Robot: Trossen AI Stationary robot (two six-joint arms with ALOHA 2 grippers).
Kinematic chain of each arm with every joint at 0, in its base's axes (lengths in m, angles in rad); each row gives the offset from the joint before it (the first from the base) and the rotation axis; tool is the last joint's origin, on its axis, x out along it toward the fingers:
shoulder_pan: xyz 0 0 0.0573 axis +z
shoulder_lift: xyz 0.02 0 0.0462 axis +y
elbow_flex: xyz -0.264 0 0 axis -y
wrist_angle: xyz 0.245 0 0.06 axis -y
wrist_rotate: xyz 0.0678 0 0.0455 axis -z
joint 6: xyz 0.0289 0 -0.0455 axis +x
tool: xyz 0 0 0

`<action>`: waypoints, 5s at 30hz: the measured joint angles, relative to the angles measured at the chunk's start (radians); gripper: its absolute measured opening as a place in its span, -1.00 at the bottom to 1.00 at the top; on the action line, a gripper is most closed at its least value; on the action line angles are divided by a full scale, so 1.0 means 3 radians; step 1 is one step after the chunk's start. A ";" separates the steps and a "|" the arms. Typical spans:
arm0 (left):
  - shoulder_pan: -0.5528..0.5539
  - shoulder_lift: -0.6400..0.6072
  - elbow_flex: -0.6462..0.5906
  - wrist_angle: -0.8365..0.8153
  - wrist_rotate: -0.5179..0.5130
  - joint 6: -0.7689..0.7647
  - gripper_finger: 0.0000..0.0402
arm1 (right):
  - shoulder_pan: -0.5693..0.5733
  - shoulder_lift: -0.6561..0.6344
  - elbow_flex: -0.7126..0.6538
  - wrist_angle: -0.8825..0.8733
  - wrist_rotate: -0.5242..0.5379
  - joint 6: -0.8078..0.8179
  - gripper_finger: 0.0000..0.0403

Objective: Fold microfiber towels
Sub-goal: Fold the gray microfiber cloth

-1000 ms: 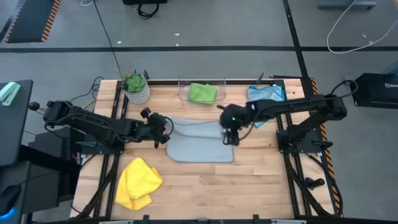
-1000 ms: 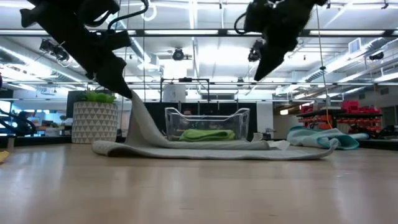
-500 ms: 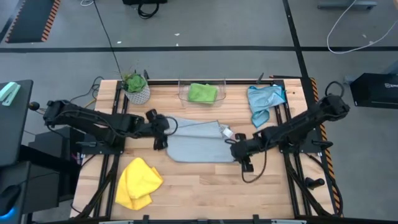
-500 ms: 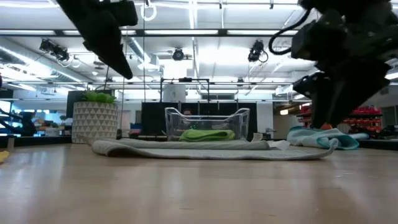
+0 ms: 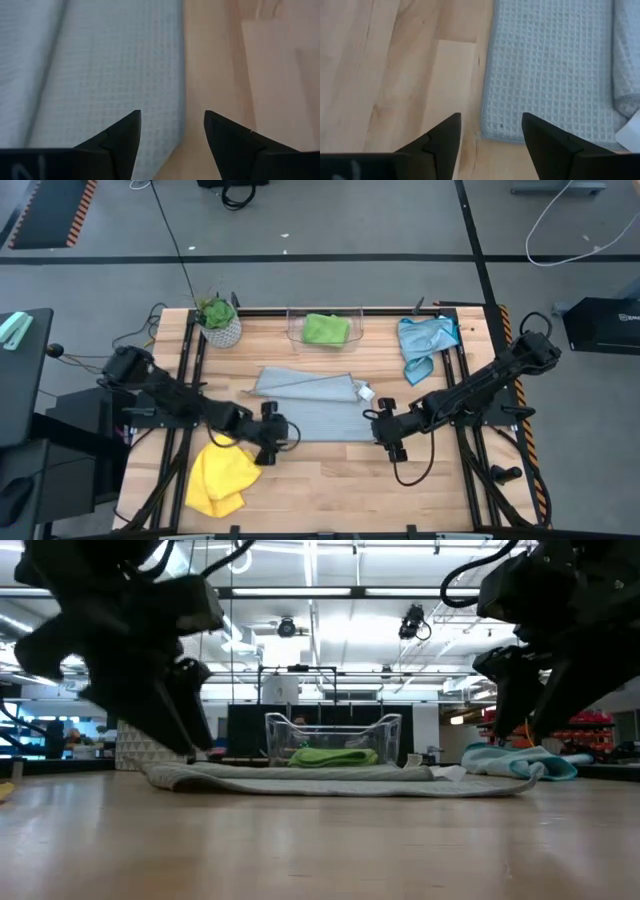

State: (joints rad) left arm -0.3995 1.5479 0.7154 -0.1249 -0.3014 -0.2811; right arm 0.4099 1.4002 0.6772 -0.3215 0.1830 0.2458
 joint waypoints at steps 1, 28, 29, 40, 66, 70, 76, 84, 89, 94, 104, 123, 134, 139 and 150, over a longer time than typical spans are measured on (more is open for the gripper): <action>-0.0029 0.0080 0.0025 0.0006 -0.0066 0.0000 0.14 | 0.0000 0.0000 -0.0011 0.0003 0.0015 -0.0010 0.08; -0.0106 0.0413 0.0135 -0.0055 0.0033 -0.0067 -0.91 | -0.0001 0.0485 -0.0359 0.0802 -0.0111 -0.0209 -0.41; -0.0111 0.0413 0.0135 -0.0045 0.0088 -0.0073 -0.89 | 0.0005 0.0491 -0.0358 0.0811 -0.0112 -0.0195 -0.47; -0.0385 0.0411 0.0174 0.0074 0.0486 -0.0321 -0.88 | 0.0433 0.0411 -0.0288 0.0842 -0.0295 0.0354 -0.89; 0.0645 -0.1324 -0.0448 -0.1375 0.0892 -0.0441 -0.15 | -0.0945 -0.0014 0.0265 0.0536 -0.0622 0.0154 0.13; 0.0834 -0.1297 -0.0555 -0.1583 0.0990 -0.0448 -0.08 | -0.1122 -0.0014 0.0265 0.0548 -0.0732 0.0068 0.13; 0.1000 -0.1123 -0.0633 -0.1657 0.0978 -0.0422 0.08 | -0.1333 -0.0013 0.0175 0.0648 -0.0818 -0.0073 0.13; 0.1026 -0.1080 -0.0631 -0.1358 0.0923 -0.0180 -0.35 | -0.1584 -0.0013 0.0018 0.0755 -0.0879 0.0064 0.12; 0.1026 -0.1080 -0.0631 -0.1356 0.0921 -0.0001 -0.82 | -0.1727 -0.0013 -0.0130 0.0819 -0.0976 0.0356 0.17; 0.1026 -0.1080 -0.0630 -0.1268 0.0922 0.0044 -0.94 | -0.1788 0.0047 -0.0165 0.0965 -0.0993 0.0547 0.29; 0.1020 -0.1080 -0.0627 -0.1245 0.0921 0.0105 -0.97 | -0.1989 0.0711 -0.0171 0.1562 -0.1148 0.0579 0.24; 0.1023 -0.1083 -0.0466 -0.1446 0.0734 0.0094 -0.95 | -0.1910 0.0548 -0.0169 0.1515 -0.1176 0.0311 -0.91; 0.1177 -0.1087 0.0350 -0.1983 0.0056 0.0369 -0.96 | -0.1900 -0.0487 -0.0169 0.1012 -0.0436 -0.0118 -0.98; 0.1300 -0.1089 0.0616 -0.2176 -0.0544 0.0390 -0.97 | -0.1900 -0.0936 -0.0168 0.0821 -0.0139 -0.0345 -0.98; 0.1514 -0.1058 0.0643 -0.1876 -0.1086 0.0353 -0.96 | -0.1900 -0.1154 0.0083 0.0168 0.0799 -0.0732 -0.98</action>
State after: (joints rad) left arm 0.0547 1.2306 0.9085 -0.6878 -0.6273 -0.1753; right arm -0.1600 1.0541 0.7021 -0.2710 0.4227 0.0262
